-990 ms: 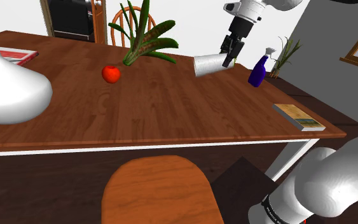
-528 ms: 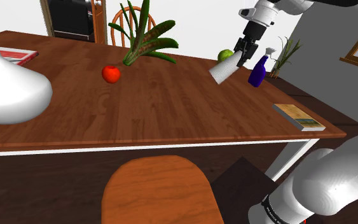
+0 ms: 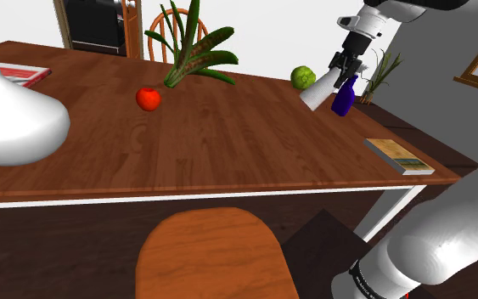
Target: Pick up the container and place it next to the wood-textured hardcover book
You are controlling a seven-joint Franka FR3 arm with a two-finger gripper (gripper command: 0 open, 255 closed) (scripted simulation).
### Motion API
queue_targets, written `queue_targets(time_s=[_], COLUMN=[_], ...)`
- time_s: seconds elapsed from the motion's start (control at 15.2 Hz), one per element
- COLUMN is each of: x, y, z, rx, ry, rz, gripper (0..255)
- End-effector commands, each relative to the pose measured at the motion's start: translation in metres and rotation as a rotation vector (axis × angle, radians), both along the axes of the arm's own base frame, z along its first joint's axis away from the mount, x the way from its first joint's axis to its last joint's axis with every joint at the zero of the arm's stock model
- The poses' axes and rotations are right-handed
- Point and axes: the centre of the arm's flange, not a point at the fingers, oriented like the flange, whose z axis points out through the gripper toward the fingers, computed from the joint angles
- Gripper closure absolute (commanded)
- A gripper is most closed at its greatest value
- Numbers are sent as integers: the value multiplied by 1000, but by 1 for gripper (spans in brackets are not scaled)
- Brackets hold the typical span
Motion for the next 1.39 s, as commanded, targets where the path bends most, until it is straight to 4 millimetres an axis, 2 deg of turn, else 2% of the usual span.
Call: queue_targets(time_s=[0.0,0.53,1.32], x=[-4,-15,-15], y=[-29,-135,-135], z=[2,3,-61], rx=[-1,-1,-1], ry=[0,0,0], rz=[3,3,3], gripper=[255,255,255])
